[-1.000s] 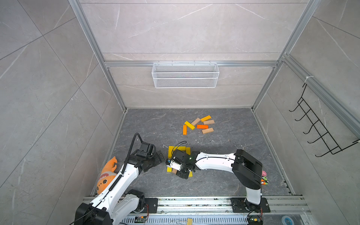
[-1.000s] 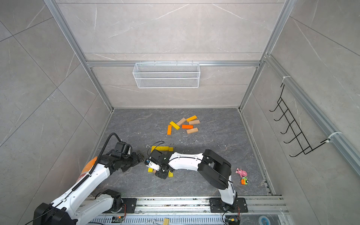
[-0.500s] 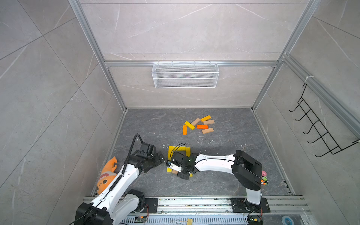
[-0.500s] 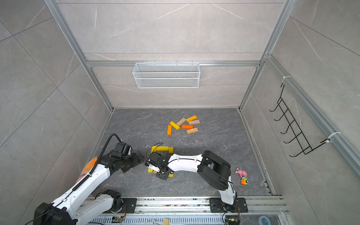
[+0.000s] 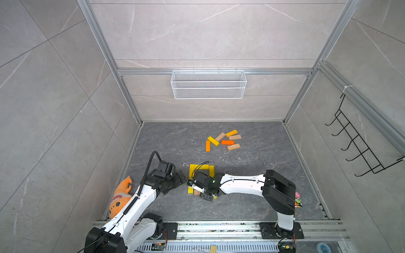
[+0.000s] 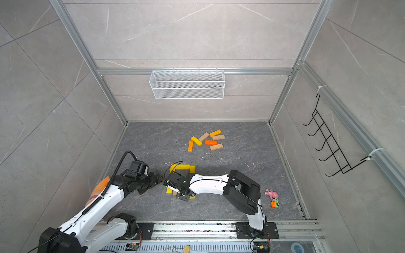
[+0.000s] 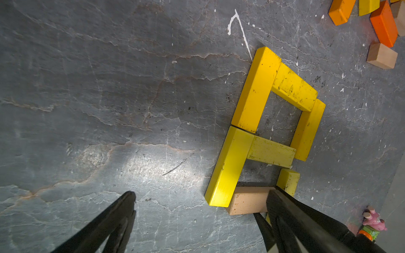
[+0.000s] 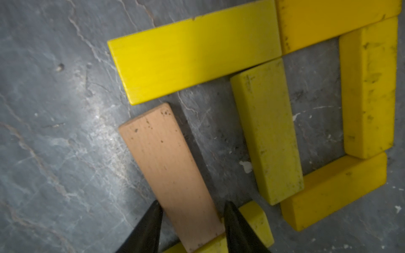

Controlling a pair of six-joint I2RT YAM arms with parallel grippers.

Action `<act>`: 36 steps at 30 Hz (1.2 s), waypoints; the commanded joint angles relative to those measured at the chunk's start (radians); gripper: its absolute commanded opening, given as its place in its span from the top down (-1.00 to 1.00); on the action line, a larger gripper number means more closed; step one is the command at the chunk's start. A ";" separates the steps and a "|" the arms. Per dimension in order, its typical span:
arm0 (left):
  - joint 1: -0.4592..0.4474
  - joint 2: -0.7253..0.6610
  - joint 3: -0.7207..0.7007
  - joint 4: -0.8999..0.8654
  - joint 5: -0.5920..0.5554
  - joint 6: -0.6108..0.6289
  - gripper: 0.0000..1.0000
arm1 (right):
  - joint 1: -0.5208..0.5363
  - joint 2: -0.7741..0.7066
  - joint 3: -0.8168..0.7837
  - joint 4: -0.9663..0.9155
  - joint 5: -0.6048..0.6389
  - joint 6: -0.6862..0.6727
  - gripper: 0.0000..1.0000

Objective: Assemble the number 8 with building blocks
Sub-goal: Assemble the building block at the center of the board, then adjust the building block at the center of the board.

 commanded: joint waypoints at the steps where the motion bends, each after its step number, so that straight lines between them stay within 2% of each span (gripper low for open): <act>1: 0.006 -0.009 0.005 0.013 0.017 -0.001 -0.93 | 0.014 -0.018 0.014 -0.003 -0.038 0.012 -0.02; 9: 0.007 -0.009 -0.003 0.019 0.020 -0.002 -0.92 | 0.015 0.030 0.038 -0.006 -0.048 0.013 0.10; 19: 0.006 -0.003 -0.004 0.023 0.024 -0.002 -0.93 | 0.015 0.049 0.056 -0.021 -0.025 -0.013 0.12; 23: 0.007 0.001 -0.008 0.032 0.029 -0.005 -0.93 | 0.014 0.025 0.056 -0.022 -0.020 -0.018 -0.04; 27: 0.007 0.007 -0.008 0.039 0.033 -0.004 -0.92 | 0.013 -0.022 0.047 -0.019 -0.018 0.000 -0.08; 31: 0.007 0.018 -0.008 0.053 0.050 0.007 -0.93 | 0.015 -0.108 -0.008 0.019 -0.011 0.095 -0.08; 36: 0.005 0.019 -0.017 0.069 0.071 0.020 -0.92 | 0.014 -0.217 -0.105 0.056 0.036 0.385 -0.04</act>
